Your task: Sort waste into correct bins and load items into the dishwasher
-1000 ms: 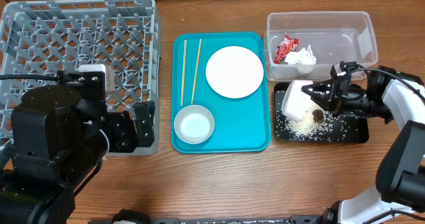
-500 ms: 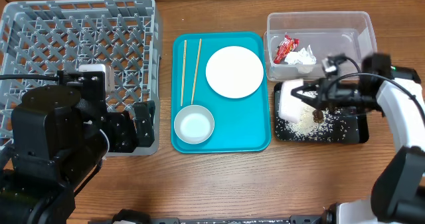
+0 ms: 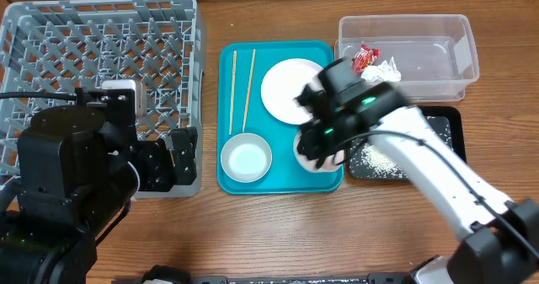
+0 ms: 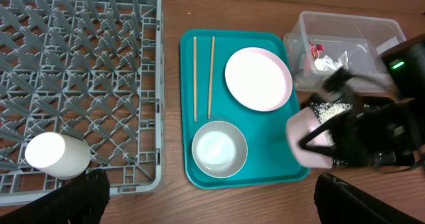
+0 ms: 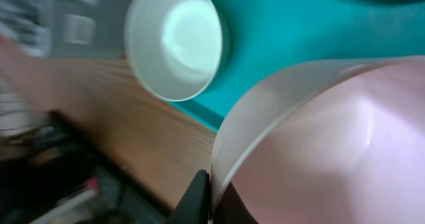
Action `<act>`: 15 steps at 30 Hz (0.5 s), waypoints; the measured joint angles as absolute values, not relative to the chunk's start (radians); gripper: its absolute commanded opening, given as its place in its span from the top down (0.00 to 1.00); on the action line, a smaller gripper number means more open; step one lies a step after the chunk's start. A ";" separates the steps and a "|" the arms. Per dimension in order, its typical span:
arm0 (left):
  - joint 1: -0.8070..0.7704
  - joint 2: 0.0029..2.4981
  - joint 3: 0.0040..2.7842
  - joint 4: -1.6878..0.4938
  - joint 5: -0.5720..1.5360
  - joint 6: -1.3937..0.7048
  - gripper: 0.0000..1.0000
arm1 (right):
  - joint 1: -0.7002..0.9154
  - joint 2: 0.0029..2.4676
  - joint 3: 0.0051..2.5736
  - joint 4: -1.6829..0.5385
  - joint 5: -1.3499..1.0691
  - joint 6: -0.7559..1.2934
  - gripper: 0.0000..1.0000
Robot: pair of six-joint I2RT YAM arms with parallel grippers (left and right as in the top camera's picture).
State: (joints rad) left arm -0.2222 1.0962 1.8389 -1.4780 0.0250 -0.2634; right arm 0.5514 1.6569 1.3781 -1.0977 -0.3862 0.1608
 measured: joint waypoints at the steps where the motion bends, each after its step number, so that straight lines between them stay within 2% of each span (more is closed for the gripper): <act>1: -0.222 1.098 1.839 -1.479 0.025 -0.263 0.00 | 0.591 1.672 1.378 -1.092 -0.330 0.189 0.96; 5: -0.222 1.099 1.839 -1.482 0.025 -0.263 0.00 | 0.680 1.739 1.378 -1.082 -0.172 0.259 0.96; 9: -0.222 1.100 1.839 -1.488 0.025 -0.263 0.00 | 0.690 1.779 1.378 -1.061 -0.097 0.288 0.96; 15: -0.222 1.100 1.839 -1.489 0.025 -0.263 0.00 | 0.667 1.778 1.382 -1.058 -0.161 0.301 0.96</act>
